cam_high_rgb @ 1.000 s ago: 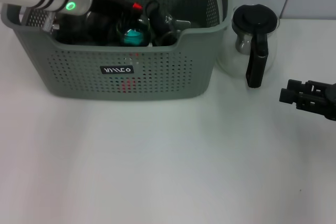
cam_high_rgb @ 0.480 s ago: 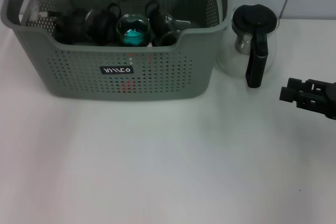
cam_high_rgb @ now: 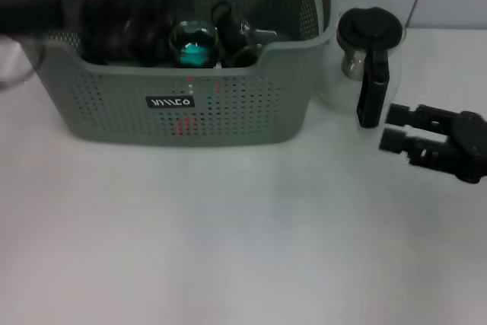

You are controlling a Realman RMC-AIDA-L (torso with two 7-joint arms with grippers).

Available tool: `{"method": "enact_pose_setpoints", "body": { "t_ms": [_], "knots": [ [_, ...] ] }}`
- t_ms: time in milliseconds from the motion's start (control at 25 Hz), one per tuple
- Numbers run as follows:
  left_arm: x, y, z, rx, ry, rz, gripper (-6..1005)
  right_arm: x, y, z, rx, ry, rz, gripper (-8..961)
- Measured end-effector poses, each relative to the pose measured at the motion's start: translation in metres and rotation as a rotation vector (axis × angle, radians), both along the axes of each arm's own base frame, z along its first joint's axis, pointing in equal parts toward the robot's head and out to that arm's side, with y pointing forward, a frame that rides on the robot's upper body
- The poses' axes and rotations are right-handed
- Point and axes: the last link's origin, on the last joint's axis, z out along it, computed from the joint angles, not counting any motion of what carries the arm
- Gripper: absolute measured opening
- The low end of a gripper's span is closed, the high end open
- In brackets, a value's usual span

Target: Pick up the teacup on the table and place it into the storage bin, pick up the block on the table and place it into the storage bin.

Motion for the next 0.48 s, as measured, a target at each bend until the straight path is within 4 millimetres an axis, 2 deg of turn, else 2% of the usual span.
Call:
{"method": "enact_pose_setpoints", "body": {
  "t_ms": [80, 200, 280, 480],
  "knots": [
    [-0.010, -0.019, -0.001, -0.062, 0.049, -0.079, 741, -0.005, -0.002, -0.005, -0.040, -0.017, 0.033, 626],
    [-0.025, -0.037, -0.010, -0.145, 0.129, -0.111, 772, -0.008, -0.007, -0.018, -0.118, -0.100, 0.095, 744],
    [-0.032, -0.042, -0.017, -0.162, 0.159, -0.111, 793, -0.009, -0.009, -0.024, -0.143, -0.144, 0.132, 822],
    [-0.043, -0.046, -0.046, -0.211, 0.229, -0.100, 824, -0.010, -0.009, -0.029, -0.110, -0.149, 0.161, 890]
  ]
}}
